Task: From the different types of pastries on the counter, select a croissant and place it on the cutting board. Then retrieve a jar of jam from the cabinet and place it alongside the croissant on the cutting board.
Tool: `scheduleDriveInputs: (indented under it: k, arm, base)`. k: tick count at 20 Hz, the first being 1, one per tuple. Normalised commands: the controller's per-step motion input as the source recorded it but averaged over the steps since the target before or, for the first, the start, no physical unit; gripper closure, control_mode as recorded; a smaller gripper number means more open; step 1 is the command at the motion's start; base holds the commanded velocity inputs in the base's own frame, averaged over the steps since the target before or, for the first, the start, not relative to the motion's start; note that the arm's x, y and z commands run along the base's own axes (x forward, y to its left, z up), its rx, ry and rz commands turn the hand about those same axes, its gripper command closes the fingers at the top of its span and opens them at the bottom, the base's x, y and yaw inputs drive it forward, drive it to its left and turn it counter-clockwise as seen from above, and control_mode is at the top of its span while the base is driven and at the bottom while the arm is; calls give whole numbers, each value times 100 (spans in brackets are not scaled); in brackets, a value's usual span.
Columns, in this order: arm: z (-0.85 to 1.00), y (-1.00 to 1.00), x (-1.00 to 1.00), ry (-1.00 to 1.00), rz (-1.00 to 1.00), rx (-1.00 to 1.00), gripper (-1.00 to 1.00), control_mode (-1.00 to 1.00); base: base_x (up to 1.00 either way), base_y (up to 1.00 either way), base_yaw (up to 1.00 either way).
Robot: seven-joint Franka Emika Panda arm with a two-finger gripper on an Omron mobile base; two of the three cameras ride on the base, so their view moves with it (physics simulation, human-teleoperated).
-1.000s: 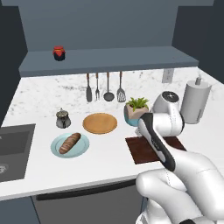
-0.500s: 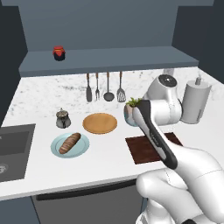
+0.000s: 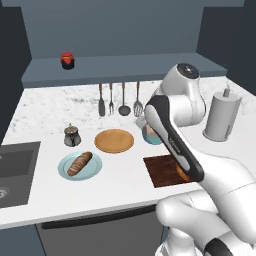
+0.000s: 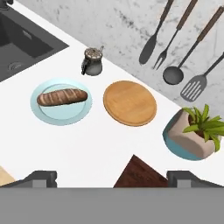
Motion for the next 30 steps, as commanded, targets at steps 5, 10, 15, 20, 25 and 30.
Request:
scheduleDriveInputs:
  k: [5,10,15,20,25,30]
  arm:
    - [80,35,0,-12,12,0,-100,-100]
    - [72,36,0,-9,11,0,-100,-100]
    - [37,43,12,-18,23,8,-100,-100]
    - [2,39,0,-19,8,1,-100,-100]
    - [9,33,-6,-31,7,0,-100,-100]
    - [1,30,-10,-8,-11,1,-100,-100]
  base:
    - [0,0,0]
    - [0,0,0]
    - [0,0,0]
    - [0,0,0]
    - [0,0,0]
    - [0,0,0]
